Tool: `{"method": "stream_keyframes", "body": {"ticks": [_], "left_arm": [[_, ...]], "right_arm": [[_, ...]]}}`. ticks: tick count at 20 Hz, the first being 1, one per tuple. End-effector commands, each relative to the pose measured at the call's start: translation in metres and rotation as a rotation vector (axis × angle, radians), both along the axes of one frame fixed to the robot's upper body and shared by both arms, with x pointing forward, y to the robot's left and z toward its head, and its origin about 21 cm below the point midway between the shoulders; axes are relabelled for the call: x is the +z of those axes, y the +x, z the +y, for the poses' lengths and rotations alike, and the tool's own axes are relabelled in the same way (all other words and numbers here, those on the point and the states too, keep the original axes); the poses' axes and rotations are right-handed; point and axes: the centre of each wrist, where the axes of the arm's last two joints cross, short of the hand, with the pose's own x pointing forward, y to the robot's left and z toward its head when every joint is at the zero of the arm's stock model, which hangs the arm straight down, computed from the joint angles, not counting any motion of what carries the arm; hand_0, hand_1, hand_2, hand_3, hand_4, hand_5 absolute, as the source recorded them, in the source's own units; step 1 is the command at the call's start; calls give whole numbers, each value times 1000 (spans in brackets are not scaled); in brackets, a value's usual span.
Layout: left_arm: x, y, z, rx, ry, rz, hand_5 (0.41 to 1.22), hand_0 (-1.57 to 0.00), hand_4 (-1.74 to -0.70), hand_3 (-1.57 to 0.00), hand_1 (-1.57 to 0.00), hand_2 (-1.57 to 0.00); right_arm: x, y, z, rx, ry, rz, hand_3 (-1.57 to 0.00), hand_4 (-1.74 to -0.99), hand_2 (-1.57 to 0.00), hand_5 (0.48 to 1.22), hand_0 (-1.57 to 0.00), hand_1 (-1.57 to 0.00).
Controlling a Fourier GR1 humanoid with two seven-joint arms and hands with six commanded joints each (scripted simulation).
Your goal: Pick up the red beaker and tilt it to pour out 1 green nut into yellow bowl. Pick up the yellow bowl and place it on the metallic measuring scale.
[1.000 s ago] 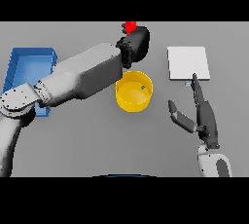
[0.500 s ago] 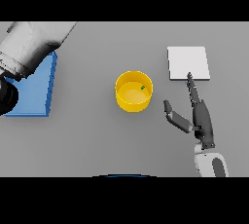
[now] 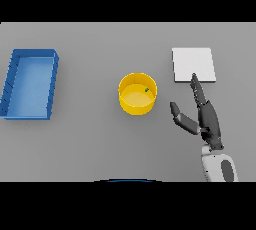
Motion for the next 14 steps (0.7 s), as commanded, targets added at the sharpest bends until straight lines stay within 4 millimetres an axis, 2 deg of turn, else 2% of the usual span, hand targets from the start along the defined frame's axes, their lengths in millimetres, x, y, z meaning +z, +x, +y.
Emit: {"method": "stream_keyframes", "body": {"ticks": [1,4,7,12,14], "left_arm": [[-13,-2,15,40,-55,-6,1221,-1571,-1740,-1525,-1571,-1571],[-50,-8,45,232,-222,33,1221,-1571,-1741,-1547,-1571,-1571],[-72,-18,66,304,-369,15,1221,-1571,-1741,-1518,-1571,-1571],[-124,-45,77,407,-540,60,1221,-1571,-1741,-1374,-1571,-1571],[-140,-59,78,437,-586,64,1221,-1571,-1741,-1379,-1571,-1571]], "right_arm": [[-1,1,3,7,10,12,1,-1106,1,642,1,1],[2,2,0,29,16,-10,1,-1148,1,663,1,1],[-1,2,1,27,-9,-7,1,-1168,1,680,1,1],[-3,0,1,28,-40,-7,1,-1194,1,703,1,1],[-3,0,0,30,-42,-13,1,-1202,1,709,1,1]]}}
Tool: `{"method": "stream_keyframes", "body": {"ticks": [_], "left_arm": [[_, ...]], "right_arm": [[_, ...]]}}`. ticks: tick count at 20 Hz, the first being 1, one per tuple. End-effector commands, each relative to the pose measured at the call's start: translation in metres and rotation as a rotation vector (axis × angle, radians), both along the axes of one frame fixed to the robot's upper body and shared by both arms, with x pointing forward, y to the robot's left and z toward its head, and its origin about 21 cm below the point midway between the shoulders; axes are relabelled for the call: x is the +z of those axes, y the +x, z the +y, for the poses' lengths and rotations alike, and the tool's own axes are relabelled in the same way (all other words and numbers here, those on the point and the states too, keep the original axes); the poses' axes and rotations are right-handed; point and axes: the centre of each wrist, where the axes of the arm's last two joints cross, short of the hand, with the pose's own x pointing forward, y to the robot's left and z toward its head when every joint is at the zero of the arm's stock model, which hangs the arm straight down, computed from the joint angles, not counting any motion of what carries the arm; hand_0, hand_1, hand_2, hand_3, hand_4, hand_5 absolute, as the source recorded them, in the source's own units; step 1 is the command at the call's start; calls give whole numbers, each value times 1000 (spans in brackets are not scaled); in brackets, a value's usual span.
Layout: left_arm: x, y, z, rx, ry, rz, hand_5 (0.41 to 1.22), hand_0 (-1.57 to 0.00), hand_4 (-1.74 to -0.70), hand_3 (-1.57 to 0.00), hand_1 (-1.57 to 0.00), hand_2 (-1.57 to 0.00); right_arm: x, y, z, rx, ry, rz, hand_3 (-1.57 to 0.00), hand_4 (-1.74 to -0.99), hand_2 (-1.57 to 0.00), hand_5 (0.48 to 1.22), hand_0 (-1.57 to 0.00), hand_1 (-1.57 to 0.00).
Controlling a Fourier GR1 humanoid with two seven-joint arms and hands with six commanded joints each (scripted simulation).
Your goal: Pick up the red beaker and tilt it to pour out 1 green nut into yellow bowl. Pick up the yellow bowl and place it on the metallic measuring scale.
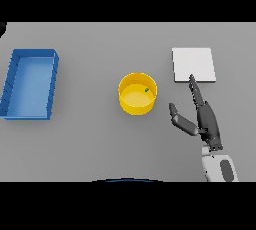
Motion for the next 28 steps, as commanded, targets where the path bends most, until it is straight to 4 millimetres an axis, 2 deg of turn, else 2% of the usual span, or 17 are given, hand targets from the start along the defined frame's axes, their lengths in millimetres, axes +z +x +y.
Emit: {"method": "stream_keyframes", "body": {"ticks": [1,7,11,12,13,14,15,17,18,20,23,26,28], "left_arm": [[-9,-8,1,12,-24,4,1221,-1571,-1741,-1376,-1571,-1571],[-47,-45,-12,62,-93,56,1221,-1571,-1741,-1383,-1571,-1571],[-57,-62,-15,35,-140,133,955,-1571,-1735,-1366,-1571,-1571],[-56,-64,-17,3,-136,153,888,-1571,-1661,-1407,-1571,-1571],[-54,-67,-17,-33,-134,155,827,-1571,-1493,-1368,-1571,-1571],[-54,-73,-14,-92,-104,171,774,-1571,-1311,-1238,-1545,-1489],[-53,-77,-12,-151,-86,180,740,-1495,-1155,-1098,-1380,-1311],[-47,-80,-11,-237,-122,208,697,-1003,-933,-707,-883,-839],[-46,-84,-8,-260,-136,222,682,-802,-870,-565,-706,-671],[-48,-86,-6,-280,-87,265,656,-513,-785,-361,-452,-429],[-54,-79,-9,-278,-42,263,648,-262,-741,-185,-231,-219],[-63,-75,-11,-262,-19,253,647,-134,-715,-94,-118,-112],[-55,-72,-10,-254,-3,219,653,-85,-705,-60,-75,-71]], "right_arm": [[1,1,0,0,4,-10,1,-1207,1,708,1,1],[0,4,1,-9,5,2,1,-1186,1,687,1,1],[2,4,3,-10,21,17,1,-1168,1,679,1,1],[-1,4,4,-7,14,25,1,-1165,1,678,1,1],[2,7,2,-13,5,10,1,-1165,1,675,1,1],[2,5,1,-13,1,1,1,-1163,1,671,1,1],[3,4,3,-9,-5,6,1,-1159,1,669,1,1],[3,4,2,2,4,-6,1,-1162,1,671,1,1],[-1,3,0,-2,7,11,1,-1156,1,673,1,1],[1,3,-2,3,0,-9,1,-1147,1,680,1,1],[2,2,0,7,4,5,1,-1156,1,690,1,1],[2,2,-1,-1,-7,5,1,-1173,1,688,1,1],[4,0,2,-8,-21,5,1,-1178,1,679,1,1]]}}
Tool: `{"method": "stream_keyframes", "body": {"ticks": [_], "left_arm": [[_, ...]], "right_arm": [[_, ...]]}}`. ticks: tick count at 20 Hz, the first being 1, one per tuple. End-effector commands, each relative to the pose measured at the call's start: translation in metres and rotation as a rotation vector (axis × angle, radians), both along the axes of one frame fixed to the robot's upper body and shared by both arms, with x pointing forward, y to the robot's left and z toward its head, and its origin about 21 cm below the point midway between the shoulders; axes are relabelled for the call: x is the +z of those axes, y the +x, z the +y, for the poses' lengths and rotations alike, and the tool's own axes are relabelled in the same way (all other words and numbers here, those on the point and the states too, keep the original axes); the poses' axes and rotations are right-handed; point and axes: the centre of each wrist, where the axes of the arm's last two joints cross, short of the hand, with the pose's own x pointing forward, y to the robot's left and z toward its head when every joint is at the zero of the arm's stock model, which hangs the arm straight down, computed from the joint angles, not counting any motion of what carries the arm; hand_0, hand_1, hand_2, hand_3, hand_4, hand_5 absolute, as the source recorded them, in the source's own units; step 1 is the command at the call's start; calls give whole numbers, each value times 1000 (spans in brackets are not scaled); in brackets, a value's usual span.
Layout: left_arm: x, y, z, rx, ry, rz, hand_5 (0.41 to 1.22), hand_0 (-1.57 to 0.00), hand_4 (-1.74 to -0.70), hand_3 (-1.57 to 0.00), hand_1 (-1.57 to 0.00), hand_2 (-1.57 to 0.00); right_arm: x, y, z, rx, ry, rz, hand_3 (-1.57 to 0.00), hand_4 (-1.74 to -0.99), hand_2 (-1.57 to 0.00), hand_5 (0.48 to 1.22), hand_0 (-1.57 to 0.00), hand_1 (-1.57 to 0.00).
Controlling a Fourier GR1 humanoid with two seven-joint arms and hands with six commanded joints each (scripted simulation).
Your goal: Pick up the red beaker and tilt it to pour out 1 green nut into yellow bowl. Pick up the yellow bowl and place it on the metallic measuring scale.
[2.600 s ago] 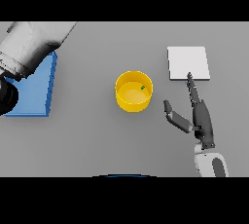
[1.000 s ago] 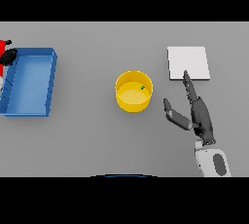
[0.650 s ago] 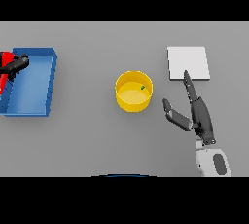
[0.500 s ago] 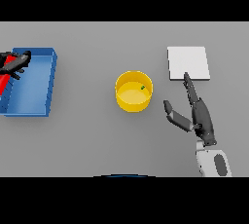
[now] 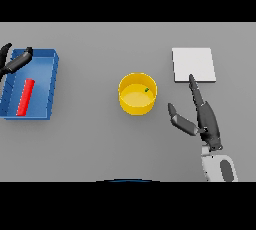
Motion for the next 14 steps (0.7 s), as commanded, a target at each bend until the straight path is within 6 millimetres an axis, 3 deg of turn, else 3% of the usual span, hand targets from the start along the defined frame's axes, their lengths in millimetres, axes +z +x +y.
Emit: {"method": "stream_keyframes", "body": {"ticks": [1,4,7,12,14], "left_arm": [[-3,-2,0,5,-5,-20,658,-68,-708,-48,-60,-57],[-4,-3,-1,-8,-27,-73,679,-34,-710,-24,-30,-29],[-1,-5,1,-9,-27,-91,683,-17,-713,-12,-15,-14],[-3,0,-5,-20,-58,-95,665,-5,-719,-3,-4,-4],[-5,-3,-3,-26,-59,-89,669,-3,-715,-2,-2,-2]], "right_arm": [[1,0,3,-6,-27,15,1,-1175,1,672,1,1],[6,5,1,64,-113,-4,1,-1132,1,703,1,1],[17,17,-4,205,-286,-11,1,-1172,1,728,1,1],[51,49,17,430,-753,-98,1,-1222,1,701,1,1],[53,58,28,528,-893,-143,1,-1232,1,702,1,1]]}}
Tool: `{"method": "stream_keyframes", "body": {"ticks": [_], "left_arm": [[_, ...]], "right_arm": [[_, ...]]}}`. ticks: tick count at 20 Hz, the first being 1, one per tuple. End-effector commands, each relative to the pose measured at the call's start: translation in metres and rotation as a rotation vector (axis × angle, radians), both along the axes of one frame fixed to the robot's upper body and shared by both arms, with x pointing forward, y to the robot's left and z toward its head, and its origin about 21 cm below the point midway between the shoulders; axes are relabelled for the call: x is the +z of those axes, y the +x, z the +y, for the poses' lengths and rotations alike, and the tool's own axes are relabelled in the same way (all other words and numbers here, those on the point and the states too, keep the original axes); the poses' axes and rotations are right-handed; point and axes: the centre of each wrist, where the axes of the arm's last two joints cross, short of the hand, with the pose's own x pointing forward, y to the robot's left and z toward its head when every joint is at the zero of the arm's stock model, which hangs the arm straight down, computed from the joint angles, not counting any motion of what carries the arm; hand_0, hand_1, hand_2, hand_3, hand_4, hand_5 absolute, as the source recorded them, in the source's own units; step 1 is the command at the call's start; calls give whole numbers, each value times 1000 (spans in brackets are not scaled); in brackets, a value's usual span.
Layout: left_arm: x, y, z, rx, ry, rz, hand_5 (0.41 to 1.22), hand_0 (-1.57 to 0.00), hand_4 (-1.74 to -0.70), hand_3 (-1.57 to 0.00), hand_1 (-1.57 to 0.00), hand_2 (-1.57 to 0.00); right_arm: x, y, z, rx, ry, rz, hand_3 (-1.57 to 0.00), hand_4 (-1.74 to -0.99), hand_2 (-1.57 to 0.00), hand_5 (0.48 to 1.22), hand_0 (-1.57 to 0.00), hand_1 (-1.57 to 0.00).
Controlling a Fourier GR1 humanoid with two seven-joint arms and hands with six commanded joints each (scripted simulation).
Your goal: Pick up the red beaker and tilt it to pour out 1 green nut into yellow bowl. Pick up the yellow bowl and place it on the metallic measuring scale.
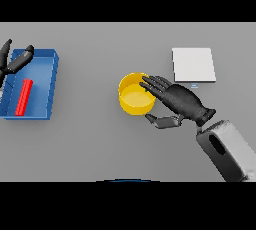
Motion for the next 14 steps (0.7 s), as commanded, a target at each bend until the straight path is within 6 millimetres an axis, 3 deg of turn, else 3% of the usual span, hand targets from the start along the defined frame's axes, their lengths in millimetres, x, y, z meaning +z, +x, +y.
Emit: {"method": "stream_keyframes", "body": {"ticks": [1,7,14], "left_arm": [[1,-1,0,-4,5,-2,672,-2,-712,-1,-2,-2],[2,-3,0,-7,-20,-9,687,0,-720,0,0,0],[-5,-6,6,-4,-31,-6,687,1,-724,1,1,1]], "right_arm": [[1,5,3,34,-64,-10,1,-1228,1,703,1,1],[3,30,24,206,-303,1,1,-1215,1,704,1,1],[-4,51,46,260,-506,40,1,-1239,1,705,1,1]]}}
